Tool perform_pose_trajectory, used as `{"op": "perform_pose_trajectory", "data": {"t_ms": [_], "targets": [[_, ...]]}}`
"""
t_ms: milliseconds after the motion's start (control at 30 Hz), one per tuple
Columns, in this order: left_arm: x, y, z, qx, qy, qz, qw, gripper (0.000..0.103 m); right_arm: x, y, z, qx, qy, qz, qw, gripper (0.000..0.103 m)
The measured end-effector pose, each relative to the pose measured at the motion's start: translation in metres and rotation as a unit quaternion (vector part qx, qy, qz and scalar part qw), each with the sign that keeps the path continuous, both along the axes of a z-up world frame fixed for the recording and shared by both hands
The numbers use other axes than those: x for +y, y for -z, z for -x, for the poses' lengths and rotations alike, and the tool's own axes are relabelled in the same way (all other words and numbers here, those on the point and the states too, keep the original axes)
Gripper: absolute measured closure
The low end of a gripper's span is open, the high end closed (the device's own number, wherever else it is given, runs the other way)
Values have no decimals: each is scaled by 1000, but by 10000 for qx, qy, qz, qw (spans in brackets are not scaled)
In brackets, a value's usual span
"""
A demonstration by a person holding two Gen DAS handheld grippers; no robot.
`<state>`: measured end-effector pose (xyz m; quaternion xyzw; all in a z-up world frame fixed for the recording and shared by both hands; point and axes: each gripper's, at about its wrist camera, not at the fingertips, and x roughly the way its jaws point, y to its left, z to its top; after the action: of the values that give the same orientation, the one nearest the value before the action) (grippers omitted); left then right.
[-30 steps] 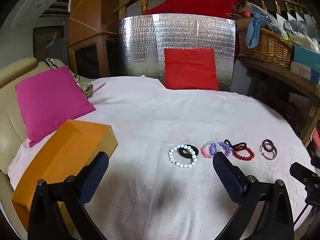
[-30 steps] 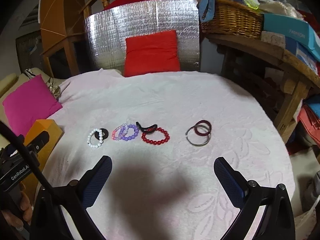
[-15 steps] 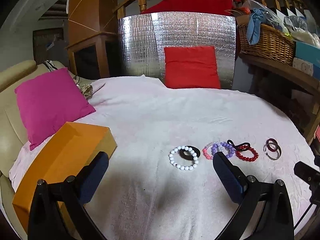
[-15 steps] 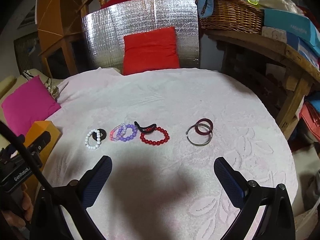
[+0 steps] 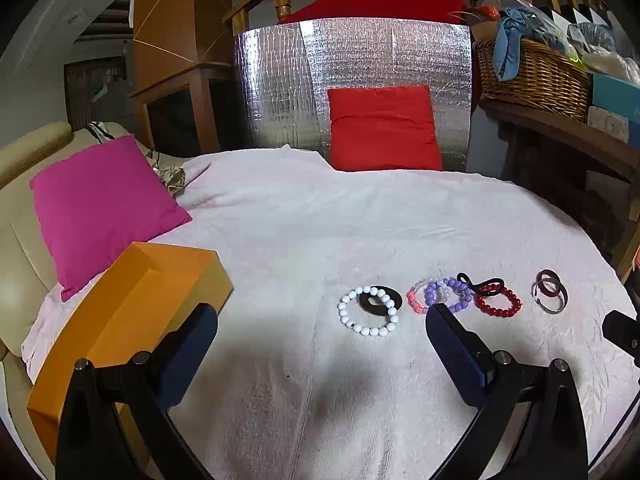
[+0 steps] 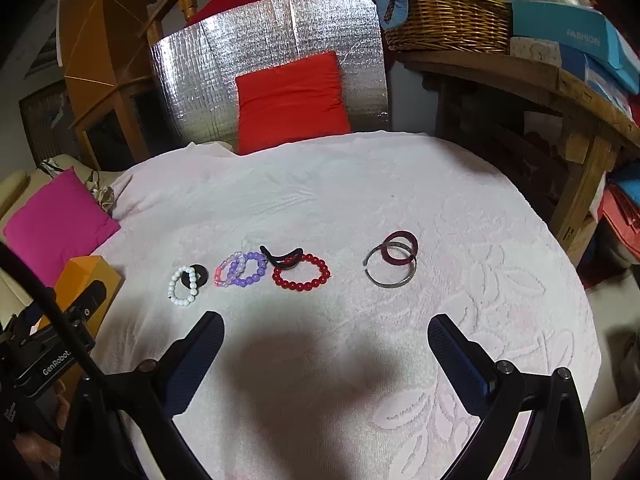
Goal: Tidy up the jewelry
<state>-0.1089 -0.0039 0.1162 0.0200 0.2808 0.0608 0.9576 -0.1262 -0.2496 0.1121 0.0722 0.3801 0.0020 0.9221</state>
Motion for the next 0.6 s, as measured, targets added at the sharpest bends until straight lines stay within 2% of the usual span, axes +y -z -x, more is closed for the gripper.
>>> {"op": "perform_pose_trajectory", "data": {"t_ms": [433, 533, 600], "targets": [[0, 3, -6, 102, 28, -10, 9999, 0, -6, 2, -1, -77, 40, -68, 9999, 0], [3, 7, -13, 211, 109, 85, 9997, 0, -15, 2, -5, -106, 76, -101, 9999, 0], [9, 12, -25, 432, 331, 294, 9981, 0, -28, 2, -11, -100, 132, -111, 9998, 0]]}}
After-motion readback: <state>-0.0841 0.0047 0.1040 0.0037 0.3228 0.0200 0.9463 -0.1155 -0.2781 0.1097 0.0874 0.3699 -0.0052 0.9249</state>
